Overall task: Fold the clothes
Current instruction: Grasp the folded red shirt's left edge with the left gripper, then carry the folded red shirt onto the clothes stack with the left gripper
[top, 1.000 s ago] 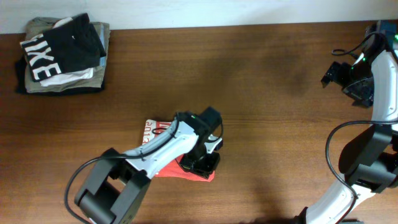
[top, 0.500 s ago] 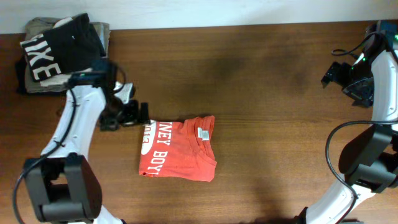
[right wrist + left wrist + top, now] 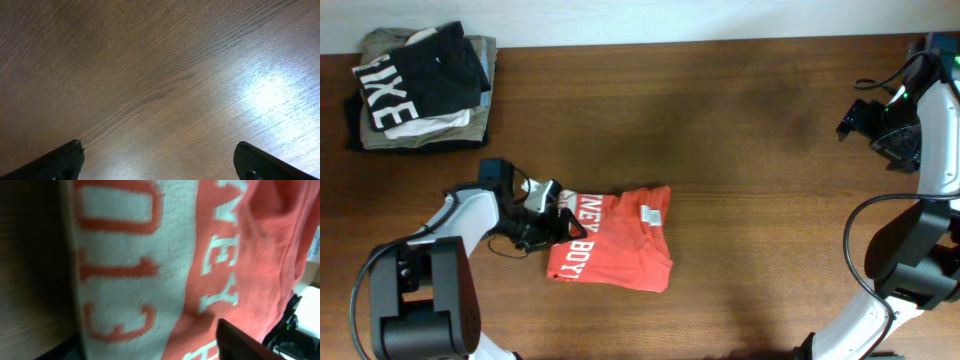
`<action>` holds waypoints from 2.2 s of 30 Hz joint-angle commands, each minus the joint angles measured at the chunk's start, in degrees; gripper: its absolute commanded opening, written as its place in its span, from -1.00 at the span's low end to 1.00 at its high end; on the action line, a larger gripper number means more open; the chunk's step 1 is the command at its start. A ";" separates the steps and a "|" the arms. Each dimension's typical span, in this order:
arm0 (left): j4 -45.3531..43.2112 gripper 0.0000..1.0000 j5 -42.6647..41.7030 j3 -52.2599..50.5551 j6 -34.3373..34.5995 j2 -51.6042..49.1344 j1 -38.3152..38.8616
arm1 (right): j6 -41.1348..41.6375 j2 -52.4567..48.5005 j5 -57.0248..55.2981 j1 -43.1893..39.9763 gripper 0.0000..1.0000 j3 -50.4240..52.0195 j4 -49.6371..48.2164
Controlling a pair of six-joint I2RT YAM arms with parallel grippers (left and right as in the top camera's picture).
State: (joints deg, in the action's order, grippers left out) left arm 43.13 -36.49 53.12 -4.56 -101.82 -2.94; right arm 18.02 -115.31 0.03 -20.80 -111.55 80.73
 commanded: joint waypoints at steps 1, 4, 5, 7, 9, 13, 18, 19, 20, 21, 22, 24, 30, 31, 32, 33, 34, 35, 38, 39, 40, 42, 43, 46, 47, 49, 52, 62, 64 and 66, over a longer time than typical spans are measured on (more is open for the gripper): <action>-3.85 -0.49 3.96 -0.70 4.55 -0.44 0.66 | 0.26 0.39 -0.31 0.13 0.97 -0.74 0.04; -6.78 -0.99 11.13 2.12 6.95 -0.44 0.66 | 0.26 0.39 -0.31 0.13 0.97 -0.74 0.04; -6.25 -0.98 12.61 5.31 6.91 -0.44 0.66 | 0.26 0.39 -0.31 0.13 0.97 -0.74 0.04; -4.68 -0.99 17.62 13.81 6.86 -0.44 0.66 | 0.26 0.39 -0.31 0.13 0.97 -0.74 0.04; -5.18 -0.99 23.10 22.47 5.70 -0.48 0.66 | 0.26 0.39 -0.31 0.13 0.98 -0.74 0.04; -16.11 -0.98 30.86 31.76 3.45 -2.82 -0.52 | 0.26 0.39 -0.31 0.13 0.97 -0.74 0.04; -33.66 -0.98 35.04 31.95 3.50 -3.61 -5.84 | 0.26 0.39 -0.31 0.13 0.97 -0.74 0.04; -35.87 -0.98 35.01 31.95 3.96 -3.61 -6.95 | 0.26 0.39 -0.31 0.13 0.97 -0.74 0.04; -37.59 -0.98 35.04 31.95 4.92 -3.61 -7.63 | 0.26 0.39 -0.31 0.13 0.97 -0.74 0.04; -40.59 -0.98 34.99 32.22 5.92 -3.61 -8.50 | 0.26 0.39 -0.31 0.13 0.97 -0.74 0.04; -41.46 -0.98 34.99 32.63 5.92 -3.61 -8.59 | 0.26 0.39 -0.31 0.13 0.97 -0.74 0.04; -41.66 -0.98 35.01 34.73 7.02 -3.61 -8.59 | 0.26 0.39 -0.31 0.13 0.97 -0.74 0.04; -45.22 -0.99 38.47 35.98 15.43 -3.61 -8.85 | 0.26 0.39 -0.31 0.13 0.97 -0.74 0.04; -45.57 -0.99 38.40 36.09 18.73 -3.61 -8.85 | 0.26 0.39 -0.31 0.13 0.97 -0.74 0.04; -45.68 -0.98 38.18 36.09 21.03 -3.61 -8.83 | 0.26 0.39 -0.31 0.13 0.97 -0.74 0.04; -45.77 -0.98 37.35 36.09 23.21 -3.61 -8.83 | 0.26 0.39 -0.31 0.13 0.97 -0.74 0.04; -46.01 -0.98 36.74 36.11 23.43 -3.61 -8.83 | 0.26 0.39 -0.31 0.13 0.97 -0.74 0.04; -46.12 -0.99 36.24 36.24 23.45 -3.61 -8.83 | 0.26 0.39 -0.31 0.13 0.97 -0.74 0.04; -46.12 -0.98 35.23 38.12 25.59 -3.61 -8.79 | 0.26 0.39 -0.31 0.13 0.97 -0.74 0.04; -46.10 -0.99 35.19 38.69 25.81 -3.61 -8.79 | 0.26 0.39 -0.31 0.13 0.97 -0.74 0.04; -46.10 -0.99 35.19 39.10 25.81 -3.61 -8.68 | 0.26 0.39 -0.31 0.13 0.97 -0.74 0.04; -45.90 -0.99 35.19 39.19 28.35 -3.61 -8.68 | 0.26 0.39 -0.31 0.13 0.97 -0.74 0.04; -45.64 -0.98 35.28 39.19 28.35 -3.61 -8.68 | 0.26 0.39 -0.31 0.13 0.97 -0.74 0.04; -41.20 -0.99 41.83 39.19 28.33 -4.13 -8.87 | 0.26 0.39 -0.31 0.13 0.97 -0.74 0.04; -40.48 -0.98 43.10 39.19 28.30 -5.07 -9.03 | 0.26 0.39 -0.31 0.13 0.97 -0.74 0.04; -40.59 -0.99 45.22 39.19 28.33 -8.24 -10.36 | 0.26 0.39 -0.31 0.13 0.97 -0.74 0.04; -41.29 -0.99 47.30 39.19 28.04 -12.61 -15.17 | 0.26 0.39 -0.31 0.13 0.97 -0.74 0.04; -47.95 0.79 42.77 39.19 13.84 -17.16 -23.96 | 0.26 0.39 -0.31 0.13 0.97 -0.74 0.04; -50.25 -0.42 40.11 39.19 13.88 -14.23 -22.53 | 0.26 0.39 -0.31 0.13 0.97 -0.74 0.04; -53.66 -0.98 40.11 39.19 13.88 -14.36 -20.28 | 0.26 0.39 -0.31 0.13 0.97 -0.74 0.04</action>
State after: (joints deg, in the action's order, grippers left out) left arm -8.14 5.76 91.39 10.24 -119.77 -25.80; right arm 18.00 -115.33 0.01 -20.80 -111.55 80.77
